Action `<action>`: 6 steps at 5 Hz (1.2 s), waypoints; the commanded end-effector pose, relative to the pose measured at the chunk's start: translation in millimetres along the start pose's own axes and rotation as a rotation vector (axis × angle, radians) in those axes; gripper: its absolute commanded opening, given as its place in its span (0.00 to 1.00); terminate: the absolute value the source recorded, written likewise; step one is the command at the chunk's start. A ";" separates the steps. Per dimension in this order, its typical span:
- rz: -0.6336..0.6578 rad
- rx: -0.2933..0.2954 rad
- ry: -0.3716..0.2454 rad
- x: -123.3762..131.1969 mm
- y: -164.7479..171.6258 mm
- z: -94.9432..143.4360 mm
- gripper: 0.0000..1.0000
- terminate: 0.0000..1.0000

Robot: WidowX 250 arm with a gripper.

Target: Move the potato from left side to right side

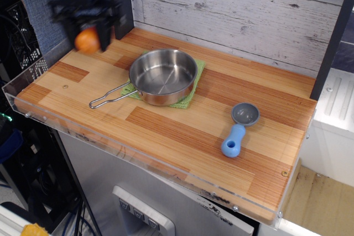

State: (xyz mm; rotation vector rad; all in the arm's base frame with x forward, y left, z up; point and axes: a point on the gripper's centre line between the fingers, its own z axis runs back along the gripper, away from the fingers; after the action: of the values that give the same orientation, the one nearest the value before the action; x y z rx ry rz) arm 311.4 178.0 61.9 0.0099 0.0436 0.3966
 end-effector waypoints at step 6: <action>-0.028 0.045 -0.183 10.5 7.7 25.9 1.00 0.00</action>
State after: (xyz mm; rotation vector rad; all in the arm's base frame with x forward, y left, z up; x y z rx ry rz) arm 322.9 184.8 66.5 0.0656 -0.0843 0.3699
